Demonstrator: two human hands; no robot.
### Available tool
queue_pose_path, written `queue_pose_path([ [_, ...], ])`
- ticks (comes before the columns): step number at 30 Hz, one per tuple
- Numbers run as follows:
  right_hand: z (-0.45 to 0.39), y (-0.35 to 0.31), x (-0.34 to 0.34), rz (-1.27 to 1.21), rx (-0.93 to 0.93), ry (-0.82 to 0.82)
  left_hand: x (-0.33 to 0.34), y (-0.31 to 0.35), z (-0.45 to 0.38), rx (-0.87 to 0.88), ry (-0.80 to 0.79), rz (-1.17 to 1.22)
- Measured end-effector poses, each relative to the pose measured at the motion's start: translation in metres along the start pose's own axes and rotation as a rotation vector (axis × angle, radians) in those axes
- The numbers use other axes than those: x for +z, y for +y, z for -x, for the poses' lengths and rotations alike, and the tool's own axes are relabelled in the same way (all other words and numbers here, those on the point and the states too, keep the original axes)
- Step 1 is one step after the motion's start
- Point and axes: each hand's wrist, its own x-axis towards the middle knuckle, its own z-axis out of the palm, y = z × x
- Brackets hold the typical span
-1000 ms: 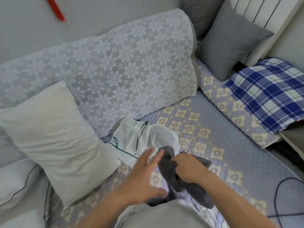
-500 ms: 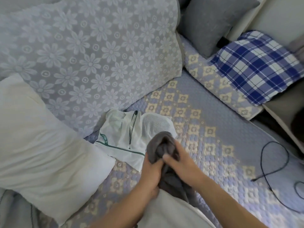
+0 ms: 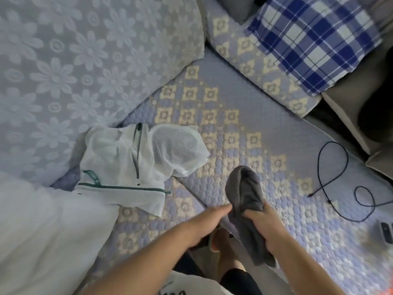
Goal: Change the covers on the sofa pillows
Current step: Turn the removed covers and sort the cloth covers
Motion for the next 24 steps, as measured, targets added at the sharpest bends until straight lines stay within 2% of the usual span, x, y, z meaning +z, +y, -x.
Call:
queue_pose_path([
  [2, -0.025, 0.007, -0.013, -0.097, 0.081, 0.113, -0.040, -0.001, -0.028, 0.023, 0.211, -0.311],
  [4, -0.052, 0.019, -0.026, -0.115, 0.115, 0.216, -0.080, -0.005, -0.069, -0.031, 0.408, -0.364],
  [7, -0.067, 0.030, -0.037, -0.040, 0.086, 0.217, -0.132, -0.008, -0.122, -0.071, 0.459, -0.027],
  [10, -0.070, 0.048, -0.043, 0.006, 0.064, 0.176, -0.145, 0.010, -0.153, 0.048, 0.589, 0.438],
  [12, -0.067, 0.058, -0.047, -0.039, 0.074, 0.154, -0.138, 0.023, -0.158, 0.103, 0.696, 0.618],
  [13, -0.066, 0.063, -0.050, -0.068, 0.076, 0.148, -0.128, 0.029, -0.150, 0.116, 0.738, 0.631],
  [15, -0.056, 0.061, -0.059, -0.122, 0.082, 0.132, -0.104, 0.041, -0.126, 0.196, 0.850, 0.504],
  [19, -0.029, 0.033, -0.084, -0.177, 0.041, 0.053, -0.045, 0.092, -0.021, 0.484, 0.957, 0.362],
  [24, -0.003, -0.023, -0.135, -0.041, -0.207, -0.053, 0.010, 0.173, 0.122, 0.822, 0.936, 0.211],
])
